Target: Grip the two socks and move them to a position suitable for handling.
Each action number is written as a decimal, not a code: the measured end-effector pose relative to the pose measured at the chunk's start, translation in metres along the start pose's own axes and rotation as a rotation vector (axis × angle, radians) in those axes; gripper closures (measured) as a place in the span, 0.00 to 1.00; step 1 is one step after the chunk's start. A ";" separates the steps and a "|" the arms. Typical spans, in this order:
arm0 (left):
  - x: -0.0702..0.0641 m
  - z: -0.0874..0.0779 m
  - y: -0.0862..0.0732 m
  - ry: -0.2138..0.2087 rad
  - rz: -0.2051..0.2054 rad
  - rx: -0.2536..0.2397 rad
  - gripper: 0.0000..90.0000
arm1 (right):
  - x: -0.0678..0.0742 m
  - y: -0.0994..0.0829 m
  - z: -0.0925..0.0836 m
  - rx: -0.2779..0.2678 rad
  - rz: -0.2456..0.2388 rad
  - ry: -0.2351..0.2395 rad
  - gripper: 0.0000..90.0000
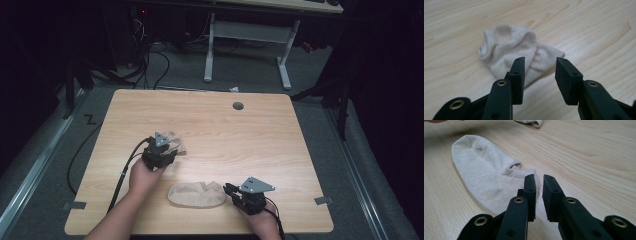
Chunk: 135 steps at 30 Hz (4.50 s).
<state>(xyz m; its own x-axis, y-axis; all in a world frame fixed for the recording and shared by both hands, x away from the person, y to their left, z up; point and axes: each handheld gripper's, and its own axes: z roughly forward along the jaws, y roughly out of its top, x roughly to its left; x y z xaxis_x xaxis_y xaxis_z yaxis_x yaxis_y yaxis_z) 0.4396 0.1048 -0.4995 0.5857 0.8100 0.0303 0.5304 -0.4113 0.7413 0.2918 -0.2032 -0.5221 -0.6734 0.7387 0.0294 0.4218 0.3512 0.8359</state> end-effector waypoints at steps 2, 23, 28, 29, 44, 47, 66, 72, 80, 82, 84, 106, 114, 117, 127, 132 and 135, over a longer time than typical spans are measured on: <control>0.001 0.003 0.005 -0.012 -0.016 0.008 0.62 | 0.000 0.000 0.000 0.000 0.001 -0.001 0.91; 0.002 0.034 0.028 0.117 -0.007 0.085 0.96 | -0.003 -0.001 -0.001 -0.012 0.011 0.007 0.90; 0.005 0.016 0.025 0.117 -0.005 0.049 0.98 | -0.002 -0.001 -0.001 -0.005 0.009 0.007 0.90; 0.006 0.012 0.024 0.119 -0.009 0.038 0.99 | -0.002 -0.001 -0.001 -0.005 0.007 0.007 0.90; 0.024 -0.034 -0.001 0.022 -0.083 -0.059 0.99 | -0.001 -0.001 0.000 -0.004 0.008 -0.003 0.90; 0.024 -0.041 -0.005 0.004 -0.078 -0.058 0.99 | -0.001 -0.001 0.000 -0.003 0.009 -0.006 0.90; 0.022 -0.086 0.001 -0.016 -0.066 -0.114 0.99 | 0.000 -0.001 0.001 0.000 0.007 -0.004 0.90; 0.031 -0.100 0.008 0.011 -0.081 -0.141 1.00 | 0.000 -0.001 0.001 -0.004 0.011 0.003 0.90; 0.041 -0.115 0.015 0.044 -0.077 -0.168 1.00 | -0.001 -0.001 0.002 -0.003 0.018 0.000 0.90; 0.043 -0.119 0.016 0.060 -0.070 -0.172 1.00 | -0.001 -0.001 0.002 -0.002 0.019 0.001 0.90; 0.046 -0.123 0.017 0.070 -0.071 -0.177 1.00 | -0.001 -0.001 0.002 -0.002 0.018 0.001 0.90; -0.012 -0.064 0.029 -0.036 0.024 -0.121 1.00 | -0.001 -0.001 0.001 -0.001 0.017 -0.001 0.90; -0.035 -0.047 0.031 -0.091 0.028 -0.100 1.00 | -0.003 -0.002 0.000 -0.007 0.024 -0.002 0.90; -0.043 -0.041 0.033 -0.107 0.035 -0.097 1.00 | -0.002 -0.002 0.000 -0.011 0.022 0.002 0.90; -0.063 -0.016 0.037 -0.151 0.039 -0.058 1.00 | -0.004 -0.002 -0.001 -0.009 0.025 -0.004 0.90; -0.080 0.002 0.036 -0.185 0.063 -0.020 1.00 | -0.007 -0.003 -0.001 -0.016 0.039 -0.006 0.90; -0.092 0.011 0.037 -0.219 0.084 -0.002 1.00 | -0.007 -0.004 -0.002 -0.017 0.038 -0.004 0.90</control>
<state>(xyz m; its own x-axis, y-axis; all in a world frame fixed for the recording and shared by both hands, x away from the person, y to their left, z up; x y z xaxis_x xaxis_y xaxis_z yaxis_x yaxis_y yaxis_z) 0.4117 0.0102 -0.4820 0.7469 0.6627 -0.0543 0.4732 -0.4724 0.7436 0.2941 -0.2107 -0.5243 -0.6545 0.7538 0.0592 0.4368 0.3131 0.8433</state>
